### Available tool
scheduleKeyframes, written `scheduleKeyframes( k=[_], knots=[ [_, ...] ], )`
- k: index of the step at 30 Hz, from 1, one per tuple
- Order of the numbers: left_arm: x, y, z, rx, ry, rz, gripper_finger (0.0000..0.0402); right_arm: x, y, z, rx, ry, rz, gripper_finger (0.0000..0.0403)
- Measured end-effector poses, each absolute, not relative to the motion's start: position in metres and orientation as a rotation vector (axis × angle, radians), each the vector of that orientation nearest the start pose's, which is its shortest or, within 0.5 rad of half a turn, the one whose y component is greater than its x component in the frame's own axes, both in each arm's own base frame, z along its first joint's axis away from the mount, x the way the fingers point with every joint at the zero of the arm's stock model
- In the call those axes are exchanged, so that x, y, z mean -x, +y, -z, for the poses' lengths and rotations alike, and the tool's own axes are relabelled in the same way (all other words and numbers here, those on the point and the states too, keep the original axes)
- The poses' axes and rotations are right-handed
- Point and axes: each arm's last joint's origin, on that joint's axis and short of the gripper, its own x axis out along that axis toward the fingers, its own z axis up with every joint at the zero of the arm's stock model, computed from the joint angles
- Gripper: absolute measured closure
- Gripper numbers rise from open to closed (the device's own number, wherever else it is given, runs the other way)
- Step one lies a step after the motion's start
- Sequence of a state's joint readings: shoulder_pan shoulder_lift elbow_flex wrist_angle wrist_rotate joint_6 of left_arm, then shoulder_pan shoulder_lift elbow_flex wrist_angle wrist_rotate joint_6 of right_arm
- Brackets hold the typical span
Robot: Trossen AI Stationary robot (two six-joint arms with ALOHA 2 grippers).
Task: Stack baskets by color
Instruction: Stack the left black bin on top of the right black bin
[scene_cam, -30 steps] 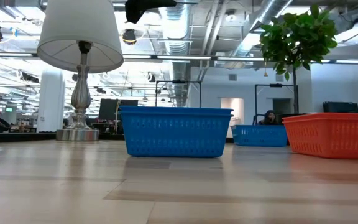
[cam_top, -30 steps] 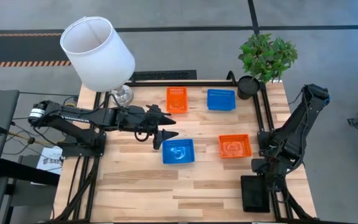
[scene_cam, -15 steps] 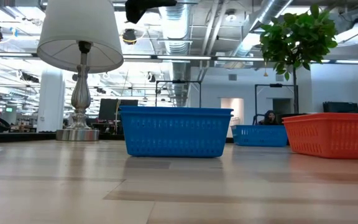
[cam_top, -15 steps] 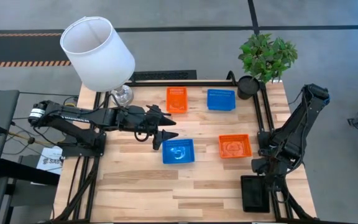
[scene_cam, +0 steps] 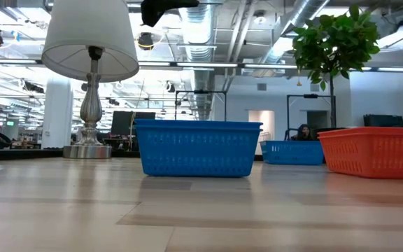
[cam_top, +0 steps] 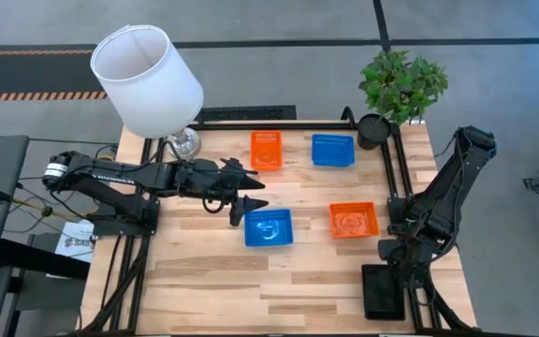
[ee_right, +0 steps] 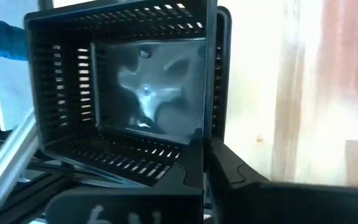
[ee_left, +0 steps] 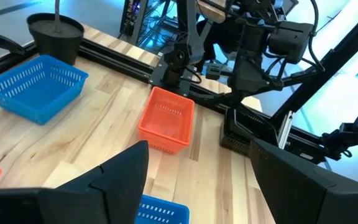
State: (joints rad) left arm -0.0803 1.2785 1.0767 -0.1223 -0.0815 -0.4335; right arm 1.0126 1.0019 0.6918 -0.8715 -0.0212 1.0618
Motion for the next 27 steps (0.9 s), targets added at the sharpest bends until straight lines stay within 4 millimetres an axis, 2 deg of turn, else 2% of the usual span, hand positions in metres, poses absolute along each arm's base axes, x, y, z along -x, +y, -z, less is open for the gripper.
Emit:
scheduleKeyframes(
  k=[4,9,12,15,23,27],
  knots=[
    [-0.2868,-0.021,-0.3352,0.408,0.32,-0.058,0.0135,-0.0881,0.1423,-0.2194,-0.308,1.365,-0.24,0.0377],
    [-0.2868,-0.0212,-0.3352,0.412,0.321,-0.055,0.0135,-0.0882,0.1426,-0.2195,-0.312,1.364,-0.24,0.0394],
    [-0.2868,-0.0213,-0.3352,0.416,0.323,-0.049,0.0135,-0.0883,0.1418,-0.2175,-0.314,1.356,-0.22,0.0391],
    [-0.2868,-0.0219,-0.3352,0.432,0.327,-0.033,0.0135,-0.0883,0.1414,-0.2171,-0.31,1.351,-0.213,0.0361],
    [-0.2868,-0.0224,-0.3352,0.435,0.33,-0.023,0.0135,-0.0878,0.1405,-0.2167,-0.307,1.358,-0.201,0.0246],
    [-0.2867,-0.0225,-0.3351,0.436,0.332,-0.017,0.0135,-0.0883,0.1416,-0.22,-0.353,1.359,-0.186,0.0202]
  ],
)
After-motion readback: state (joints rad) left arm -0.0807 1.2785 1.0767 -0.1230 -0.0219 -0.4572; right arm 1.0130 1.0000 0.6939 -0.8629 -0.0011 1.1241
